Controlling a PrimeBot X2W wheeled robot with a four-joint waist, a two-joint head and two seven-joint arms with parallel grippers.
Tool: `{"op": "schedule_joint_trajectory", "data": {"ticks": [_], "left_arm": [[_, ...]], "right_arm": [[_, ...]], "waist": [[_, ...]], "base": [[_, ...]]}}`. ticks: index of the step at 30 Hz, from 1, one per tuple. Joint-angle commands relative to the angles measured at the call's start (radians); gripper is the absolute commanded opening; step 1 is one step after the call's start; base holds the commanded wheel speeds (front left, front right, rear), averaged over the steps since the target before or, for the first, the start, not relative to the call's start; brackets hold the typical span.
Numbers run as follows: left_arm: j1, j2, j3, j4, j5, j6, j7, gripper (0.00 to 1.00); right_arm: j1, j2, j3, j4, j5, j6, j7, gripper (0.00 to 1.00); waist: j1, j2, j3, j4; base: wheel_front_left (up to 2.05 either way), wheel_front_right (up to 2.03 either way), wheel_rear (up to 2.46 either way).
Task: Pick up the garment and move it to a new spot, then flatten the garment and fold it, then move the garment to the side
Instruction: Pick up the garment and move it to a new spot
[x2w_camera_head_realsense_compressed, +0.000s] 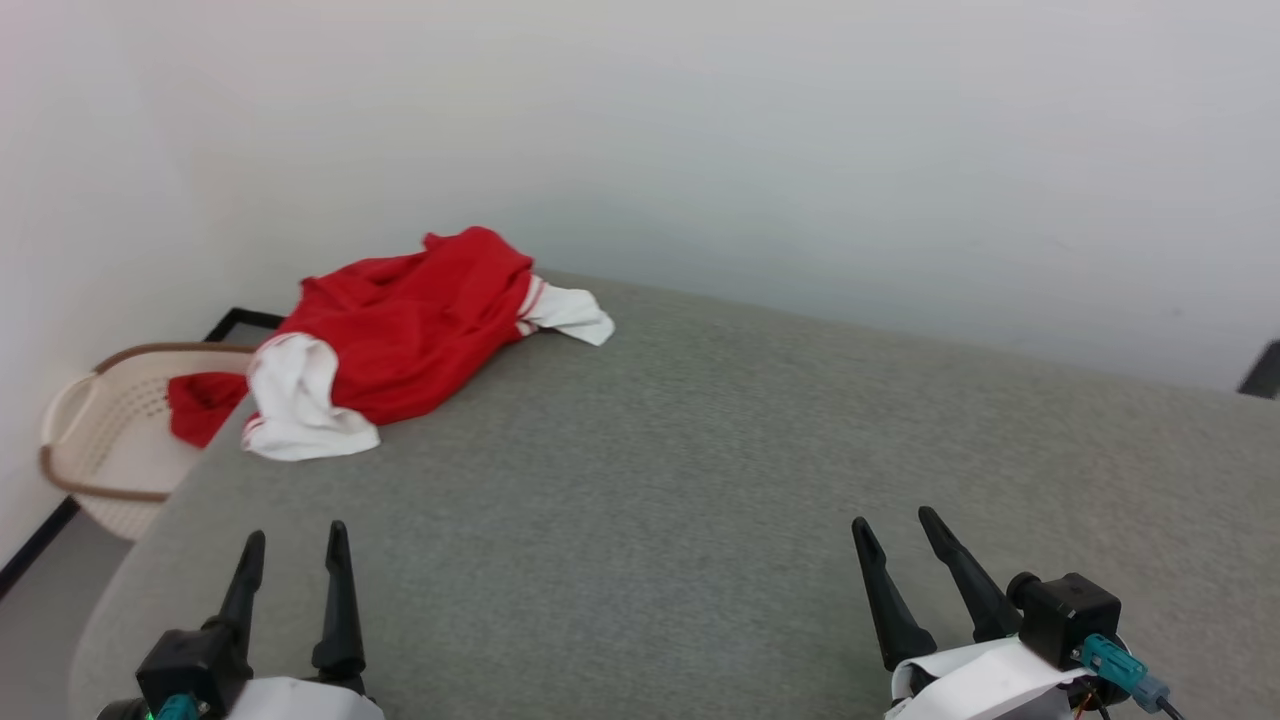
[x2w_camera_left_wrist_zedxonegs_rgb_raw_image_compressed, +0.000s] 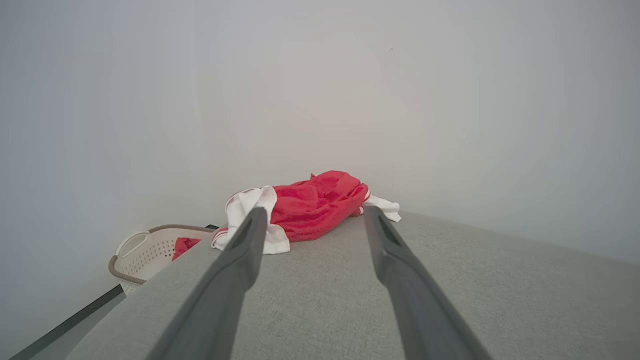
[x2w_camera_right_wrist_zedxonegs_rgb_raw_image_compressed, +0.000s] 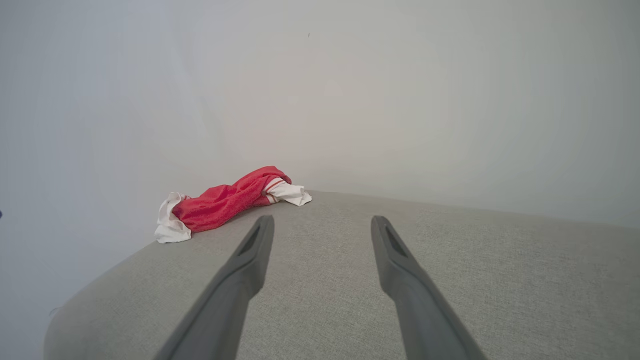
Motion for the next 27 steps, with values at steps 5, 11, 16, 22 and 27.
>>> {"op": "schedule_joint_trajectory", "data": {"ticks": [5,11,16,22,27], "left_arm": [[0.010,0.004,0.005,0.006,-0.012,-0.008,0.001,1.00],[-0.019,0.016,0.001,0.026,-0.036,-0.010,0.000,1.00],[-0.083,0.063,-0.001,0.029,-0.086,-0.015,0.046,1.00],[-0.194,0.166,0.004,-0.007,-0.176,-0.017,0.181,1.00],[-0.315,0.280,0.004,-0.026,-0.274,-0.018,0.316,1.00]], "right_arm": [[-0.014,-0.001,0.013,0.012,0.019,0.001,-0.004,1.00],[-0.021,-0.001,0.018,0.017,0.018,0.001,-0.005,1.00],[-0.032,-0.001,0.019,0.019,0.007,0.001,-0.005,1.00],[-0.047,-0.001,0.010,0.012,-0.008,0.001,-0.005,1.00],[-0.072,-0.001,-0.012,-0.014,-0.041,0.001,0.003,1.00]], "waist": [[0.0000,0.0000,-0.015,0.078],[0.0000,0.0000,-0.004,0.078],[0.0000,0.0000,0.023,0.049],[0.0000,0.0000,0.073,-0.008],[0.0000,0.0000,0.159,-0.059]], "base": [[0.00,0.00,0.00],[0.00,0.00,0.00],[0.00,0.00,0.00],[0.00,0.00,0.00],[0.00,0.00,0.00]]}}
